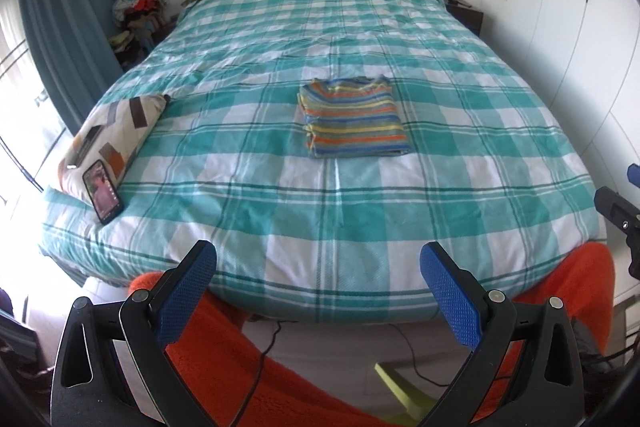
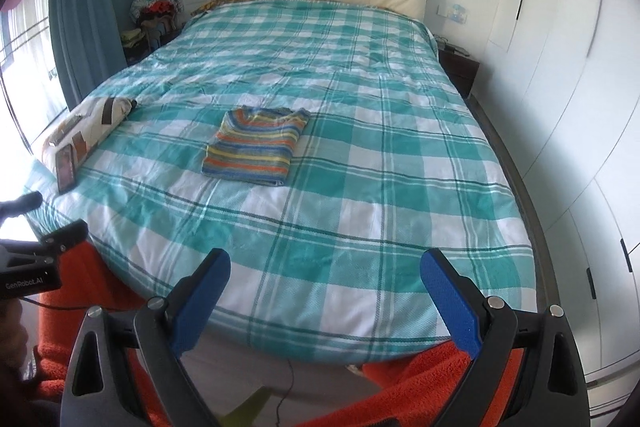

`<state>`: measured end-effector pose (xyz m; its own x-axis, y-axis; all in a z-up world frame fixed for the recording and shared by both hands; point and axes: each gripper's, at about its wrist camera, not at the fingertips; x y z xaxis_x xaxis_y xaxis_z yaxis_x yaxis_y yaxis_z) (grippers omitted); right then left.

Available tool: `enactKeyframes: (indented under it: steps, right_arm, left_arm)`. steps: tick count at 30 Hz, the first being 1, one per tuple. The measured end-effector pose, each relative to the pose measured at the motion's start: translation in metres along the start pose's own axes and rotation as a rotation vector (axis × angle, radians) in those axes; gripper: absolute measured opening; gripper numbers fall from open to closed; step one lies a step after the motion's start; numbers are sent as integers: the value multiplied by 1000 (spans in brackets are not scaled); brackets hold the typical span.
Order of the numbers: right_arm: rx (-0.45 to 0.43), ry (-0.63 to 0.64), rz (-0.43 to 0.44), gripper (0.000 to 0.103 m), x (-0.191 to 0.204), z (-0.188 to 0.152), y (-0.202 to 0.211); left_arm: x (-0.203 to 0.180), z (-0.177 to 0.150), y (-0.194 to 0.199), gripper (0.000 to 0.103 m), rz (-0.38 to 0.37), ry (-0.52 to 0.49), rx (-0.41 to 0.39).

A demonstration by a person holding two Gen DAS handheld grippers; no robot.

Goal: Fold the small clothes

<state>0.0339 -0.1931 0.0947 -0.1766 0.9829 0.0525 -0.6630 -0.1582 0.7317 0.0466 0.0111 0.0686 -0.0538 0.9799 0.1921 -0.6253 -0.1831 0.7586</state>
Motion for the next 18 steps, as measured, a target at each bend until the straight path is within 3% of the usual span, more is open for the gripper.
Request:
enactKeyframes:
  steps: [18]
  right_arm:
    - [-27, 5, -2, 95, 0, -1, 8]
  left_arm:
    - [-19, 8, 9, 102, -14, -45, -39]
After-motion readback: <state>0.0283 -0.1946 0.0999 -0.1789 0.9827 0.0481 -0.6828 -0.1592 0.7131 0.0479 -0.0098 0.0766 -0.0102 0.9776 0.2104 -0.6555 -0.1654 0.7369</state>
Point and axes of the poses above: each gripper's, at about its wrist camera, not at the fingertips, and y roughly against the way its jaws point, x to its left, z to its top, and after that the axes turned 10 degrees about z, right-handed
